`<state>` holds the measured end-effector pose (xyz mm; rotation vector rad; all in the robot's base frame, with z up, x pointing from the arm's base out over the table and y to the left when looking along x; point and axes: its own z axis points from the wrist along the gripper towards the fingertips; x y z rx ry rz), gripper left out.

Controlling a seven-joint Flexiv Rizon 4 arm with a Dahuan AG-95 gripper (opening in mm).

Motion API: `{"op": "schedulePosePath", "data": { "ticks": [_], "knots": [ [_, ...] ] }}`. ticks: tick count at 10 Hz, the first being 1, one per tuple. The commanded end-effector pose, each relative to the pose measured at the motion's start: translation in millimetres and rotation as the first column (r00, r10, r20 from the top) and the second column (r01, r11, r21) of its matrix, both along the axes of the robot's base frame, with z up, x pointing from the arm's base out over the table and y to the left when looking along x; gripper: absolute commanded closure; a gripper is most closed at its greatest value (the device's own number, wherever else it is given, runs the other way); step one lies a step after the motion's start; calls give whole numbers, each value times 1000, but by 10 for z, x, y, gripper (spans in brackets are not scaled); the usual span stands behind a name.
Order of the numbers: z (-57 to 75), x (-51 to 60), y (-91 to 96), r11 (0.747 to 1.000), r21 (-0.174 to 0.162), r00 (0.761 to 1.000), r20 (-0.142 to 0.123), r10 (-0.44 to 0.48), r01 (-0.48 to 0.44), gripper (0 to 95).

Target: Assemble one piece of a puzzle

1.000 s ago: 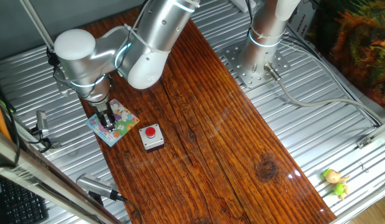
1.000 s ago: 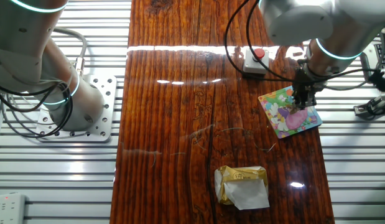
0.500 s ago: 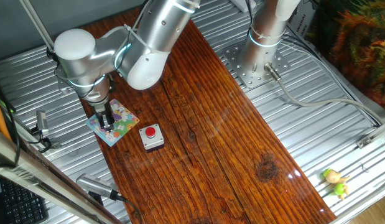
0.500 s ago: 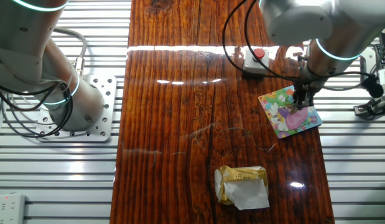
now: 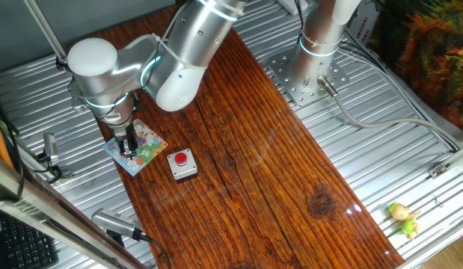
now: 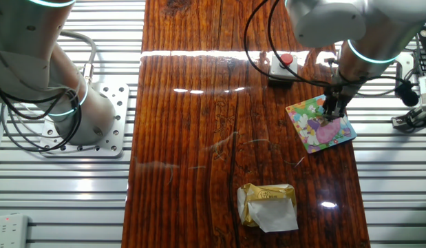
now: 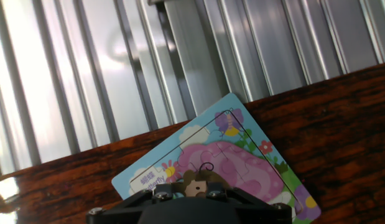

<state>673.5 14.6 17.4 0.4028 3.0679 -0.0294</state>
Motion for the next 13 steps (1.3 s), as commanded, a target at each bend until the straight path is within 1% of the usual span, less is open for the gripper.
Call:
{"op": "schedulePosePath", "data": {
  "ticks": [1, 6, 8, 13],
  "knots": [
    [-24, -1, -7, 1000, 4, 1000, 0, 4, -4, 950],
    [-14, -14, -22, 1000, 13, 1000, -10, 4, -4, 950],
    [9, -36, -39, 1000, 19, 1000, -11, 5, -5, 950],
    [10, -37, -39, 1000, 25, 1000, -10, 6, -6, 950]
  ]
}}
